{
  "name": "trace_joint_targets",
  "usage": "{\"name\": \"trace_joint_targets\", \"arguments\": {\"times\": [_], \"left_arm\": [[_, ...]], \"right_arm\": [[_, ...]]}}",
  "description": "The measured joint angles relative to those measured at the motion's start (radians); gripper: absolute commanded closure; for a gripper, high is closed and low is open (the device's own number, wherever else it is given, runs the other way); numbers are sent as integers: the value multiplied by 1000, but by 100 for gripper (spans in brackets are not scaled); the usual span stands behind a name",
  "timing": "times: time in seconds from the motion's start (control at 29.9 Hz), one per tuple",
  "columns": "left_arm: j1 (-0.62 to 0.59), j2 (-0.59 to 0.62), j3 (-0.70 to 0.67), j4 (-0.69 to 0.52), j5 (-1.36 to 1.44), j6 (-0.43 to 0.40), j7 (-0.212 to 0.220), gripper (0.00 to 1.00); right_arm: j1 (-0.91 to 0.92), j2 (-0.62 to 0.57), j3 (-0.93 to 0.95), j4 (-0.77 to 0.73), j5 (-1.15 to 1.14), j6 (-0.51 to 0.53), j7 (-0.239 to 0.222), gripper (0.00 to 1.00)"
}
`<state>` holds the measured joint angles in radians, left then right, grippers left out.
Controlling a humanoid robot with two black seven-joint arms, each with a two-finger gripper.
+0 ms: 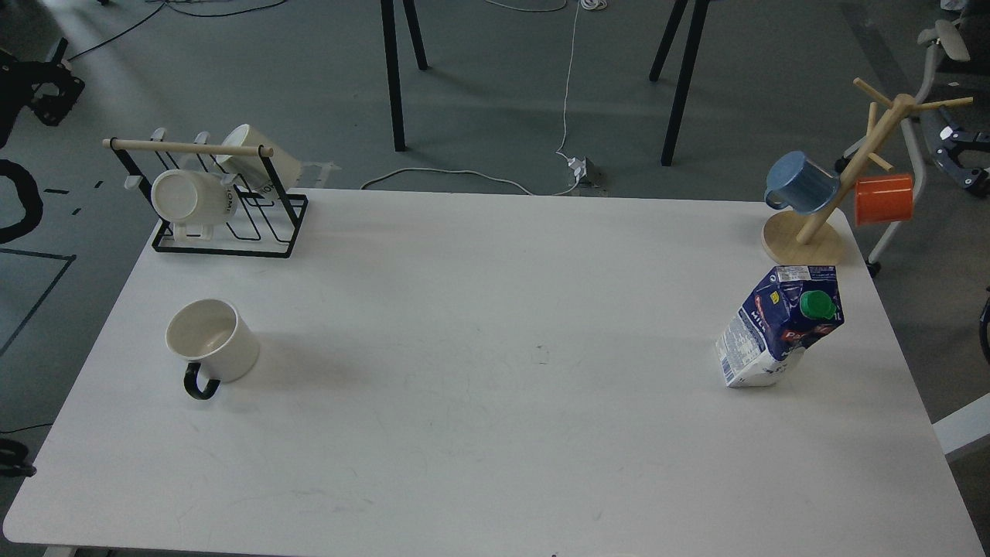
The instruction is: Place cup and milk with both arms
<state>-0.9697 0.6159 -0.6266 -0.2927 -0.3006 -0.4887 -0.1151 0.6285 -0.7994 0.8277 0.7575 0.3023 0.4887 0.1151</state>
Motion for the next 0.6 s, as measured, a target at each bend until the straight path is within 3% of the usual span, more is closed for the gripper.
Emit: {"name": "trace_joint_targets", "arguments": {"times": [0.4, 0.6], "left_arm": [[-76, 184, 24, -33, 501, 0, -27, 0], [-40, 254, 24, -237, 623, 0, -28, 0]], "right_arm": [[-12, -8, 12, -37, 1, 0, 0, 1], [-11, -10, 20, -41, 0, 0, 1, 1]]}}
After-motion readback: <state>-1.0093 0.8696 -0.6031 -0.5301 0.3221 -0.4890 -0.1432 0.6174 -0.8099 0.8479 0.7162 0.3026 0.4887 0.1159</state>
